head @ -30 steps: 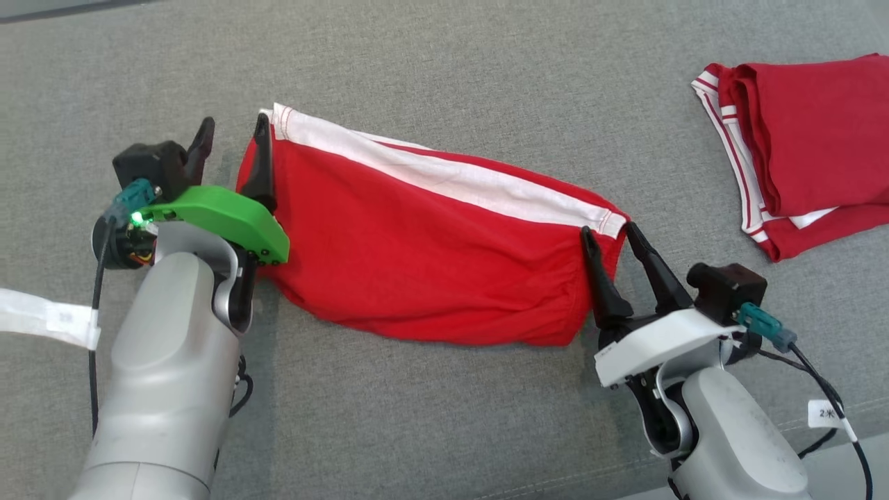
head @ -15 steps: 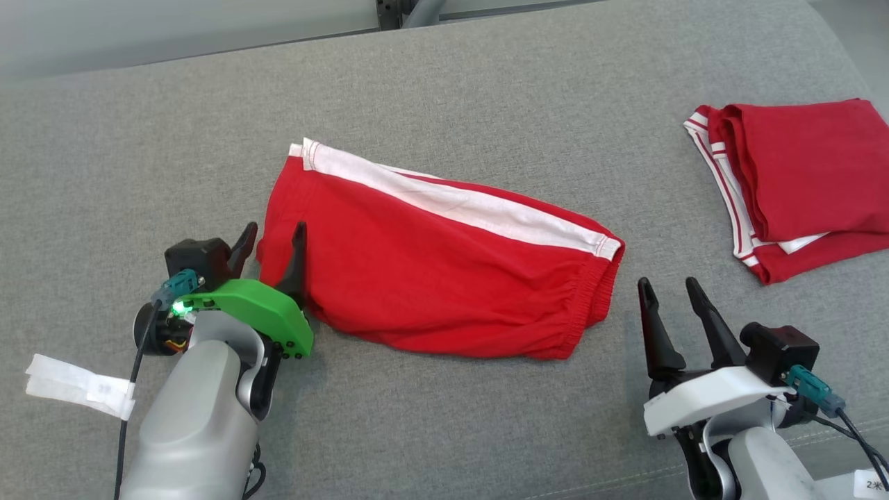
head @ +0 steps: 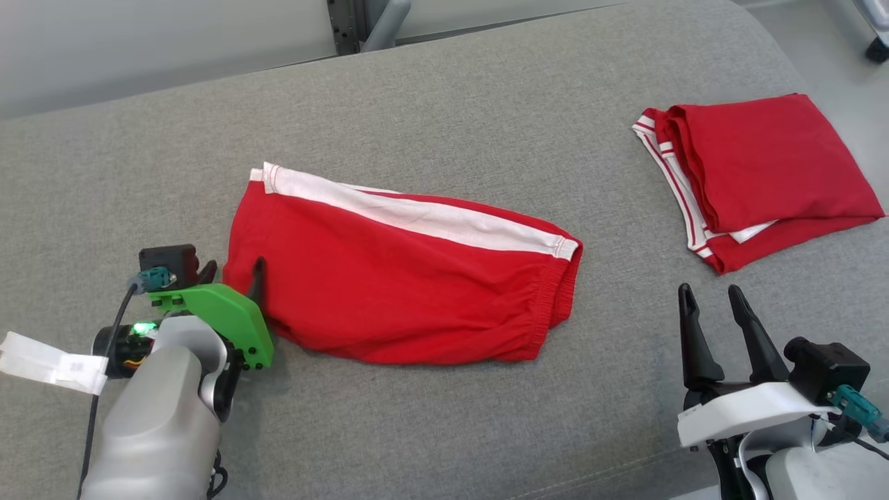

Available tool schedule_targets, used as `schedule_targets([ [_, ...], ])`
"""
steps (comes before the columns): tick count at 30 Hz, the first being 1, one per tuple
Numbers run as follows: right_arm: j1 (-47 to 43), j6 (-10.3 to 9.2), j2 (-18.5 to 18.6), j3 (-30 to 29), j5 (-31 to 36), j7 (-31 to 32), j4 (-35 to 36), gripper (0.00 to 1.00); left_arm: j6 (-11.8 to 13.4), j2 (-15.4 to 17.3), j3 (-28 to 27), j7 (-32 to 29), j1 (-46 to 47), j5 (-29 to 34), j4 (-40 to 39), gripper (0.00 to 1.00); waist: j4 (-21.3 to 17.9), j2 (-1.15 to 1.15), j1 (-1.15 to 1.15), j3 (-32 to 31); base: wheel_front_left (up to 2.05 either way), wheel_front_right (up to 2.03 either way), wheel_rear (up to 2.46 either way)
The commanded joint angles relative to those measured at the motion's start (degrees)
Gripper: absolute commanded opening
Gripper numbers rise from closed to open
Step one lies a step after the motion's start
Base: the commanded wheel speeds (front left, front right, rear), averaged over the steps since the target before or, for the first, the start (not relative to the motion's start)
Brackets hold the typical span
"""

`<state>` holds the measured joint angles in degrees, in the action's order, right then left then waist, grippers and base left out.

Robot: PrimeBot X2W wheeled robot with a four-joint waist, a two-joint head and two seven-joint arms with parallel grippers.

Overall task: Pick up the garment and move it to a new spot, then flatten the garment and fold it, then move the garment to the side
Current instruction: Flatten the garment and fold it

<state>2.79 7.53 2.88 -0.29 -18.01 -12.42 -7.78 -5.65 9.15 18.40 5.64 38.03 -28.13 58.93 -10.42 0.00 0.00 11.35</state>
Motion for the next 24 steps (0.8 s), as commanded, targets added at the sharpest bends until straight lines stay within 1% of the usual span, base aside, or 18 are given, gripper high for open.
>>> schedule_targets([
  [1, -0.52, -0.09, 0.04, 0.00, -0.31, 0.18, 0.39, 1.00, 0.40, 0.50, -0.29, -0.12, 0.56, -0.23, 0.46, 1.00, -0.51, 0.00, 0.00, 0.09, 0.00, 0.00, 0.00],
  [4, -0.68, -0.09, 0.04, 0.29, -0.85, 0.28, 0.91, 1.00, 1.46, 0.84, -0.75, -1.38, 1.58, -0.84, 2.22, 1.00, -1.08, 0.00, 0.00, 0.27, 0.00, 0.00, 0.00],
  [6, -0.81, -0.09, 0.05, 0.59, -1.25, 0.26, 1.24, 1.00, 1.67, 0.99, -0.82, -3.77, 2.12, -1.45, 4.31, 1.00, -1.50, 0.00, 0.00, 0.37, 0.00, 0.00, 0.00],
  [8, -0.82, -0.09, 0.05, 0.61, -1.44, 0.13, 1.37, 1.00, 1.41, 0.98, -0.70, -4.27, 2.20, -1.74, 5.12, 1.00, -1.64, 0.00, 0.00, 0.38, 0.00, 0.00, 0.00],
  [9, -0.86, -0.09, 0.04, 0.56, -1.53, 0.03, 1.44, 1.00, 1.28, 0.89, -0.68, -4.36, 2.26, -1.81, 5.44, 0.84, -1.66, 0.00, 0.00, 0.35, 0.00, 0.00, 0.00],
  [10, -0.93, -0.09, 0.04, 0.49, -1.54, -0.06, 1.48, 1.00, 1.19, 0.77, -0.62, -4.33, 2.30, -1.88, 5.68, 0.39, -1.65, 0.00, 0.00, 0.30, 0.00, 0.00, 0.00],
  [11, -1.00, -0.09, 0.05, 0.39, -1.54, -0.14, 1.52, 1.00, 1.09, 0.65, -0.51, -4.25, 2.31, -1.98, 5.89, 0.07, -1.62, 0.00, 0.00, 0.25, 0.00, 0.00, 0.00],
  [12, -1.04, -0.09, 0.05, 0.32, -1.54, -0.19, 1.57, 1.00, 0.93, 0.52, -0.35, -4.21, 2.26, -2.04, 6.10, 0.00, -1.58, 0.00, 0.00, 0.17, 0.00, 0.00, 0.00],
  [17, -1.12, -0.09, 0.04, 0.20, -1.90, -0.36, 1.73, 1.00, -0.23, -0.30, 0.54, -3.81, 1.53, -2.42, 6.29, 0.00, -1.07, 0.00, 0.00, -0.43, 0.00, 0.00, 0.00],
  [24, -1.62, -0.09, 0.05, -0.33, -1.55, -0.54, 1.42, 1.00, -1.08, -0.83, 0.57, -0.44, 0.10, -3.48, 4.65, 0.00, 0.83, 0.00, 0.00, -2.26, 0.00, 0.00, 0.00],
])
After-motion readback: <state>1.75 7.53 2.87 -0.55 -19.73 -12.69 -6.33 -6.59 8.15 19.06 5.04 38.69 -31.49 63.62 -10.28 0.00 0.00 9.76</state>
